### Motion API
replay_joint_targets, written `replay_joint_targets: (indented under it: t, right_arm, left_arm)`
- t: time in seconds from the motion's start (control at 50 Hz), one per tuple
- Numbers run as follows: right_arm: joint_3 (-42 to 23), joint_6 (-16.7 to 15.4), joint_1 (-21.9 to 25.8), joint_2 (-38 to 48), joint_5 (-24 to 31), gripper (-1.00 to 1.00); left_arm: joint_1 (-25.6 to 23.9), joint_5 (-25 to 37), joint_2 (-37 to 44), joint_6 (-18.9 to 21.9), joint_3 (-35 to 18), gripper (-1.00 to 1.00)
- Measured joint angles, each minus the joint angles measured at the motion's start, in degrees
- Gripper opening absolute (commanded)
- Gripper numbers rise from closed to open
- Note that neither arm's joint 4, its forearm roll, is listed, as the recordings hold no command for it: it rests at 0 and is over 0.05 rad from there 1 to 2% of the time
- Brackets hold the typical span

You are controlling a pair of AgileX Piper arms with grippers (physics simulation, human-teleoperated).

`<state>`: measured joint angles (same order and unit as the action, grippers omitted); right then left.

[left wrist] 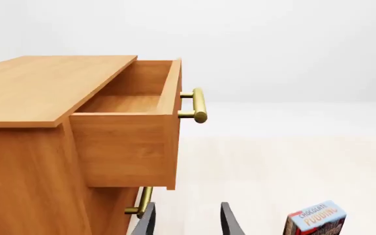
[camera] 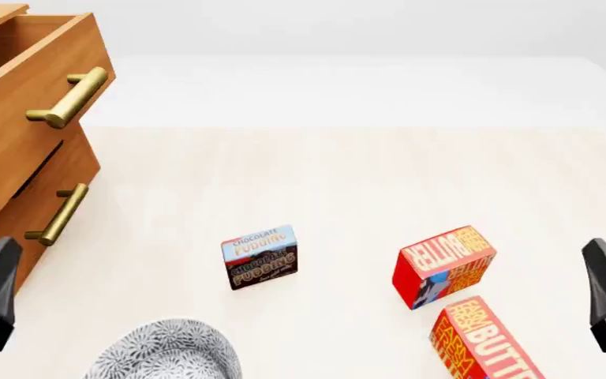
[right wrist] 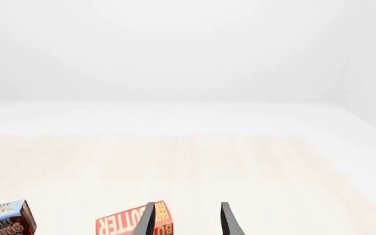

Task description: Put the chocolate pudding in the top drawer of the cabinet and close it.

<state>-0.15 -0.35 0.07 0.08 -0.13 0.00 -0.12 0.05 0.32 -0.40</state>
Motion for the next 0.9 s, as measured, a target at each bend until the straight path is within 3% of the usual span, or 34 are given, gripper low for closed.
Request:
replay_joint_targets:
  t: [0.58, 0.7, 0.9]
  right_arm:
    - [-0.14, -0.55, 0.13, 0.13, -0.31, 1.00]
    - [-0.11, -0.57, 0.13, 0.12, -0.34, 1.00]
    - [-0.04, -0.59, 0.14, 0.06, -0.36, 1.00]
  left_arm:
    - [-1.58, 2.11, -0.03, 1.88, -4.16, 1.00]
    - [-0.74, 3.43, -0.04, 1.71, -7.62, 1.00]
    - [1.03, 13.87, -0.04, -1.44, -24.50, 1.00]
